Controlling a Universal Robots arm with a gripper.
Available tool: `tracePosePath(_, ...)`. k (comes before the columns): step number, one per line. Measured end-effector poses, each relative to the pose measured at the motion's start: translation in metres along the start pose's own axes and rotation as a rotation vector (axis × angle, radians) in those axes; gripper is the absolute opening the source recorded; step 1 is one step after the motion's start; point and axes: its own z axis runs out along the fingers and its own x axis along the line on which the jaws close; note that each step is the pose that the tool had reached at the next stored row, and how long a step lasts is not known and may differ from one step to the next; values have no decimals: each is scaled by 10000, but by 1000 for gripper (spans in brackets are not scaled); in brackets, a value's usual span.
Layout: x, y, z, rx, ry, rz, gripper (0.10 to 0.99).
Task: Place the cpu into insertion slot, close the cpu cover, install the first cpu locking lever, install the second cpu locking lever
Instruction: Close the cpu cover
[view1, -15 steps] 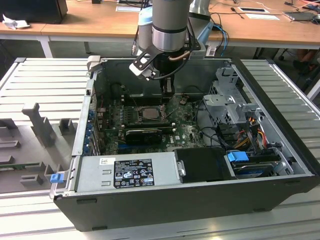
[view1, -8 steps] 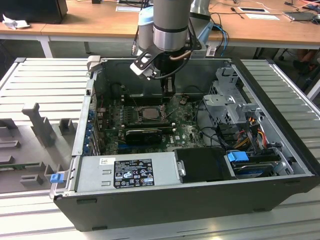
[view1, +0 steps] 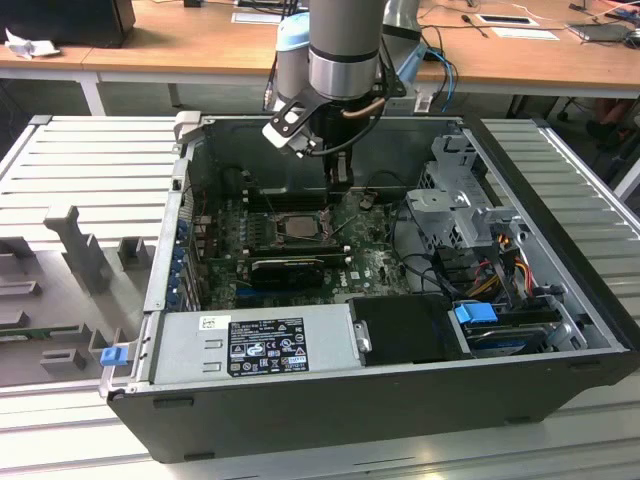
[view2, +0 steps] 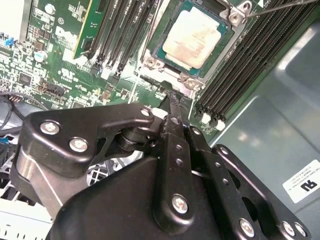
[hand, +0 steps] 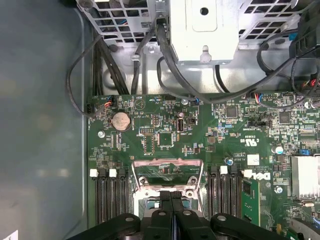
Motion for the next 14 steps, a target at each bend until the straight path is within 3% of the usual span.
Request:
tracePosePath(12, 3, 135, 3, 19, -4, 2, 106)
tracePosePath(14, 4, 142, -27, 19, -3, 3, 106)
